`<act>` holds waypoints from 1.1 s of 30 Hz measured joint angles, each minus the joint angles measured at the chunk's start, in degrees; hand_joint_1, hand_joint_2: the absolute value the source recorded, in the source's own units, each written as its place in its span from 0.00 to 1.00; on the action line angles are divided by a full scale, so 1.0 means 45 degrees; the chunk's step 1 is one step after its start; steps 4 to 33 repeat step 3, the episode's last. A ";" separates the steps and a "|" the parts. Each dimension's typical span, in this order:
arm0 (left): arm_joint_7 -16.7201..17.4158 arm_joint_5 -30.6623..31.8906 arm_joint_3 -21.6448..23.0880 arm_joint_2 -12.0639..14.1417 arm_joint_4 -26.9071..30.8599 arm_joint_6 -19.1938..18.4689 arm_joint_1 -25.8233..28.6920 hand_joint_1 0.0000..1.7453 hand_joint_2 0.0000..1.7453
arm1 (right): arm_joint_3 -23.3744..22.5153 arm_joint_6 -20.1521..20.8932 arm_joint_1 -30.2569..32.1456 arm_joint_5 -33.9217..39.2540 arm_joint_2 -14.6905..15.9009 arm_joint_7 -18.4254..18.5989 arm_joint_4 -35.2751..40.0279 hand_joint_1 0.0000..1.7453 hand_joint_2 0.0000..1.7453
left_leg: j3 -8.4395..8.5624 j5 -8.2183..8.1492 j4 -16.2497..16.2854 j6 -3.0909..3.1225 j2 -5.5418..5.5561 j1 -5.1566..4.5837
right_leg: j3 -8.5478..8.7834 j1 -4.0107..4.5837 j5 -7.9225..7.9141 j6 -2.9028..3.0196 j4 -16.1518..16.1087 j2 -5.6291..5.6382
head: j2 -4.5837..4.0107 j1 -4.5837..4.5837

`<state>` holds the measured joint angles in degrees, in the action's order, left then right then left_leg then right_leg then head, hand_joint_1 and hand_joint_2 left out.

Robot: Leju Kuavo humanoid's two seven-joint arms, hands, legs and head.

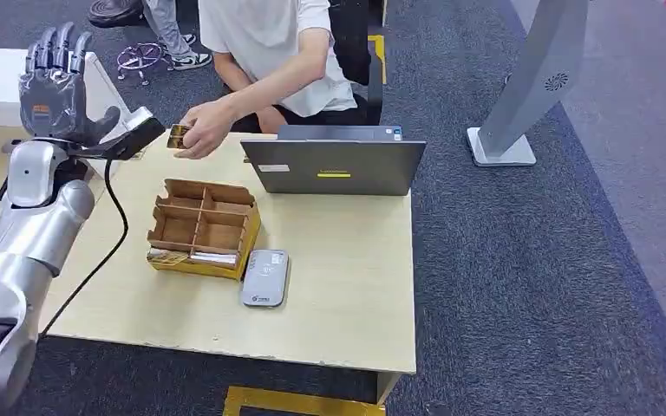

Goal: Pass the card to the sensor for recognition and then transmit it.

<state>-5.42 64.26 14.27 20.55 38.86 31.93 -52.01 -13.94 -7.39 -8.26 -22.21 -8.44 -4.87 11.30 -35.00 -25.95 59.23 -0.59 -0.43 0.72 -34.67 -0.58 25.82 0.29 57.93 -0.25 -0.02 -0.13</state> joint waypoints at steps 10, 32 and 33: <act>0.0000 0.0000 0.0000 0.0024 0.0092 -0.0005 0.0031 0.00 1.00 | -0.0039 0.0000 -0.0001 0.0000 0.0000 0.0000 0.0000 0.00 0.00 | 0.0001 0.0000 0.0000 0.0000 0.0000 0.0000 | 0.0000 0.0000 0.0000 0.0000 0.0000 0.0000 | 0.0000 0.0000; 0.0000 0.0000 0.0000 0.0024 0.0092 -0.0005 0.0031 0.00 1.00 | -0.0039 0.0000 -0.0001 0.0000 0.0000 0.0000 0.0000 0.00 0.00 | 0.0001 0.0000 0.0000 0.0000 0.0000 0.0000 | 0.0000 0.0000 0.0000 0.0000 0.0000 0.0000 | 0.0000 0.0000; 0.0000 0.0000 0.0000 0.0024 0.0092 -0.0005 0.0031 0.00 1.00 | -0.0039 0.0000 -0.0001 0.0000 0.0000 0.0000 0.0000 0.00 0.00 | 0.0001 0.0000 0.0000 0.0000 0.0000 0.0000 | 0.0000 0.0000 0.0000 0.0000 0.0000 0.0000 | 0.0000 0.0000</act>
